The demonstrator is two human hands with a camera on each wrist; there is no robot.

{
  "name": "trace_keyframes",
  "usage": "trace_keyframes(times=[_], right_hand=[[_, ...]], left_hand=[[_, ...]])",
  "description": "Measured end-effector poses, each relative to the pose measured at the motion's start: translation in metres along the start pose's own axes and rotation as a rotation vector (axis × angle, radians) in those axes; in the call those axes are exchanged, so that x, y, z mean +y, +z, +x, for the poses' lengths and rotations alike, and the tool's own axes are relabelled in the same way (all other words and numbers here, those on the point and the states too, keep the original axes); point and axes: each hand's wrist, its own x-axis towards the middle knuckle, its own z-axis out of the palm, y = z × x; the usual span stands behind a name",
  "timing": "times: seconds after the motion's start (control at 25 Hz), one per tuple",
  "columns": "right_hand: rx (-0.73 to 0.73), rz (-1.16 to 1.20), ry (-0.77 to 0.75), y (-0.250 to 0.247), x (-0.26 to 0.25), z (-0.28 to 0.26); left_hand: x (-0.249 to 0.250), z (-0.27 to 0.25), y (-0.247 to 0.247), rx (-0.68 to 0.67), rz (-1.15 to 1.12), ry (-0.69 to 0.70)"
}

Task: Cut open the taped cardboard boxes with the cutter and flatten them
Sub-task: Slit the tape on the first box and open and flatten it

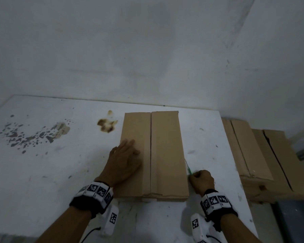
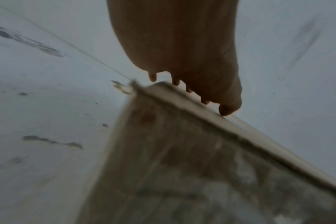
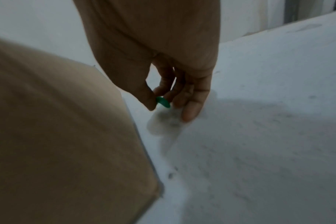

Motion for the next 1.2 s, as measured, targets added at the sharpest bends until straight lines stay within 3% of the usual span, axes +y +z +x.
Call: trace_keyframes(times=[0.12, 0.2, 0.28, 0.48, 0.64, 0.84, 1.08, 1.2], right_hand=[[0.125, 0.259, -0.001, -0.016, -0.019, 0.004], [0.237, 0.345, -0.105, -0.028, -0.044, 0.006], [0.238, 0.403, -0.233, -0.034, -0.076, 0.004], [0.117, 0.156, -0.455, -0.014, -0.154, 0.006], [0.064, 0.048, -0.49, 0.006, -0.184, 0.014], [0.092, -0.006, -0.517, 0.016, -0.193, 0.029], [0.109, -0.118, -0.495, 0.02, -0.2, 0.028], [0.091, -0.176, -0.496, 0.022, -0.213, 0.031]], left_hand=[[0.017, 0.021, -0.006, 0.044, 0.212, -0.018], [0.016, 0.033, -0.008, 0.042, 0.273, 0.025], [0.011, 0.041, -0.01, -0.01, 0.331, 0.029], [0.008, 0.04, 0.003, -0.096, 0.118, -0.057], [0.013, 0.039, -0.003, -0.287, 0.079, -0.141], [0.008, 0.047, -0.043, -0.552, 0.24, -0.017], [-0.005, 0.103, -0.067, -0.522, 0.309, 0.031], [0.001, 0.122, -0.069, -0.584, 0.34, 0.004]])
